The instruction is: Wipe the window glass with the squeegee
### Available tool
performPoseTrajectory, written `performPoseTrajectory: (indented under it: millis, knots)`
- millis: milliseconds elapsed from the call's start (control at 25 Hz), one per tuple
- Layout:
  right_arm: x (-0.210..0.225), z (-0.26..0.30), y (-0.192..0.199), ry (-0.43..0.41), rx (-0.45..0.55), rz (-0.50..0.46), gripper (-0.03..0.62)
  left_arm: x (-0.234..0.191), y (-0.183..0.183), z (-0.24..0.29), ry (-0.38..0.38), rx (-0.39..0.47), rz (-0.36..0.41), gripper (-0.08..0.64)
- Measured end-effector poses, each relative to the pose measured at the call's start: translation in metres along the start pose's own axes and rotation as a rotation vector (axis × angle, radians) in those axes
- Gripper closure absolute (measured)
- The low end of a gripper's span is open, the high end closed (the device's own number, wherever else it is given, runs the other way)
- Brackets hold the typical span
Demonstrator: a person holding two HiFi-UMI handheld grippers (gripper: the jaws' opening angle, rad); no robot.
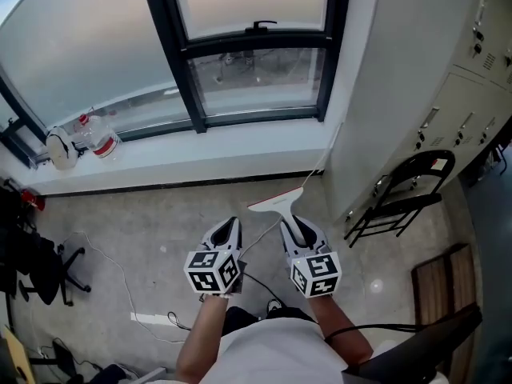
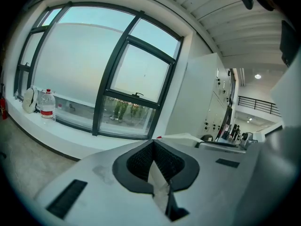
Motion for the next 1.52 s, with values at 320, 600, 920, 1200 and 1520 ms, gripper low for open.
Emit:
performPoseTrajectory:
  millis: [320,600,920,1200,1520]
  knots:
    - [0.022,0.009,-0.015,0.076,0.023,-0.041,0.508,-0.023,-0.012,0.012,0.002,-0.008,0.010,0.560]
    - [0.030,0.038,-0.021,0.121,0.022,-0.056,0.508,-0.027,-0.027,0.062,0.062,-0.017,0.026,0.560]
    - [0.032,0.118,-0.075,0.184,0.085,-0.121,0.508,-0.073,-0.093,0.114,0.120,-0.005,0.085,0.560]
    - [0.030,0.175,-0.102,0.230,0.120,-0.115,0.508,-0.115,-0.136,0.151,0.151,0.027,0.065,0.560]
    - [0.024,0.241,-0.148,0.244,0.163,-0.170,0.508,-0.153,-0.196,0.178,0.201,0.076,0.088,0.560]
Point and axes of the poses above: the fingertips, and each gripper's own axes: z forward along the fingers, x to its right, y out of its underside, the point moved 4 cm from there along -z, backward along the fingers, and after that the axes turned 13 degrees about -y, right-handed, at the moved point
